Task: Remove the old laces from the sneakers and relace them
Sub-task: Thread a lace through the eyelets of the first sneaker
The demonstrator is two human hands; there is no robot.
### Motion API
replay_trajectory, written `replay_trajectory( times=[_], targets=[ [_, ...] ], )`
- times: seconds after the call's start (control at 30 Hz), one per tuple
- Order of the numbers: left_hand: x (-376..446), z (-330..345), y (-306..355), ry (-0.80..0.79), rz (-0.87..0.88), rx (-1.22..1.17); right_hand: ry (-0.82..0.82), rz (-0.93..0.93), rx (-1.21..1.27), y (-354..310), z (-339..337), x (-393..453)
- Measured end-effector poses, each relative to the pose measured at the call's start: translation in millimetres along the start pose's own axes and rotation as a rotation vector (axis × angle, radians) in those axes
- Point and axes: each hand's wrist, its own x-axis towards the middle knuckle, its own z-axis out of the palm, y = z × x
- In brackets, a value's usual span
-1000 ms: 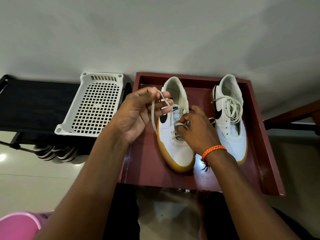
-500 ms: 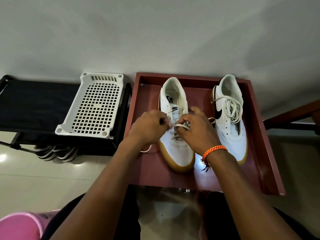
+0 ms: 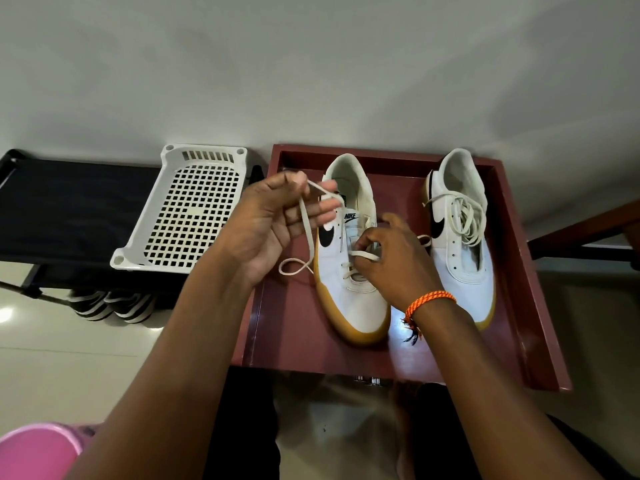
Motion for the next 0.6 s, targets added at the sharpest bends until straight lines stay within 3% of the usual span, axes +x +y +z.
replay_trajectory(
  times=[0.1, 0.17, 0.2, 0.27, 0.33, 0.37, 0.5, 0.6],
  targets=[
    [1, -3, 8, 0.081, 0.023, -0.337, -0.004, -0.003, 0.002, -1, -1, -1],
    [2, -7, 8, 0.161, -0.02, -0.266, -0.006, -0.004, 0.003, 0, -1, 0],
    [4, -11, 5, 0.206, -0.039, -0.048, -0.008, -0.003, 0.005, 0, -1, -1],
    [9, -17, -11, 0.221, -0.025, 0.634, -0.023, 0.0, 0.014, 0, -1, 0],
    [12, -18, -30, 0.08, -0.069, 1.16, -0.066, 0.0, 0.025, 0, -4, 0],
    [14, -15, -38, -0.008, -0.12, 1.275, -0.099, 0.001, 0.03, 0, -7, 0],
    [19, -10, -49, -0.12, -0.083, 1.282, -0.196, 0.009, 0.077, 3, -14, 0],
    [19, -14, -40, -0.062, -0.042, 1.015, -0.183, 0.013, 0.056, 5, -13, 0]
  ],
)
